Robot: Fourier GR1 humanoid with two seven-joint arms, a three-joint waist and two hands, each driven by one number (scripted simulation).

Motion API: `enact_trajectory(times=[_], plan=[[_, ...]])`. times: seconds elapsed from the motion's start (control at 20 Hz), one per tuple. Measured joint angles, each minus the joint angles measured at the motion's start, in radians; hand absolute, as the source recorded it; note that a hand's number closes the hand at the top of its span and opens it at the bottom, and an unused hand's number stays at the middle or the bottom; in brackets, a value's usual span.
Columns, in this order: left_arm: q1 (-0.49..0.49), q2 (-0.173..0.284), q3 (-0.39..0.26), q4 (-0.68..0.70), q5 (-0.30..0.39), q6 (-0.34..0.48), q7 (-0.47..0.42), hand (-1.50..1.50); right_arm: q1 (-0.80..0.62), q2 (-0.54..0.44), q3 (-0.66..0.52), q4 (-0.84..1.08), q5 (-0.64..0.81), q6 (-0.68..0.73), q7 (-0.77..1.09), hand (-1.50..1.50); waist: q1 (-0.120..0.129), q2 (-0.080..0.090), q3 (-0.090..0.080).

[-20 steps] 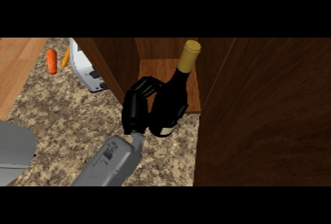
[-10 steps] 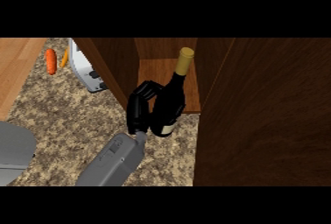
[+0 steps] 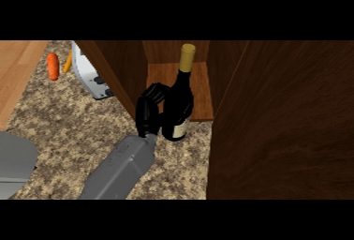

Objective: Pick up the wine, place it into the cabinet and close the cabinet

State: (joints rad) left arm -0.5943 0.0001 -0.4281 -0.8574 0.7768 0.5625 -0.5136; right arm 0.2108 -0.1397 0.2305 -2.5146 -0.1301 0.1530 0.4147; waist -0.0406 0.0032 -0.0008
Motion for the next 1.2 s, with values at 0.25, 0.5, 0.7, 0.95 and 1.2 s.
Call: enact_trajectory(times=[0.25, 0.5, 0.7, 0.95, 1.2], plan=[[-0.085, 0.000, 0.013, 0.092, 0.053, -0.010, -0.004, 1.50, 0.010, 0.004, -0.016, 0.006, -0.003, 0.016, -0.017, -1.50, 0.003, 0.000, 0.000], [-0.181, 0.000, 0.051, 0.176, 0.076, -0.011, 0.013, 1.50, 0.032, 0.008, -0.020, 0.005, -0.008, 0.029, -0.030, -1.50, 0.002, 0.000, 0.001], [-0.243, 0.000, 0.078, 0.248, 0.087, -0.019, 0.010, 1.50, 0.020, 0.014, -0.027, 0.008, -0.010, 0.029, -0.023, -1.50, 0.002, 0.003, 0.000], [-0.332, 0.009, 0.116, 0.363, 0.081, -0.019, 0.011, 1.50, 0.027, 0.017, -0.031, 0.017, -0.010, 0.049, -0.041, -1.50, -0.001, 0.008, 0.000], [-0.424, 0.021, 0.133, 0.479, 0.044, 0.032, 0.012, 1.50, 0.017, 0.038, 0.001, 0.019, -0.008, 0.039, -0.034, -1.50, -0.005, 0.011, -0.001]])
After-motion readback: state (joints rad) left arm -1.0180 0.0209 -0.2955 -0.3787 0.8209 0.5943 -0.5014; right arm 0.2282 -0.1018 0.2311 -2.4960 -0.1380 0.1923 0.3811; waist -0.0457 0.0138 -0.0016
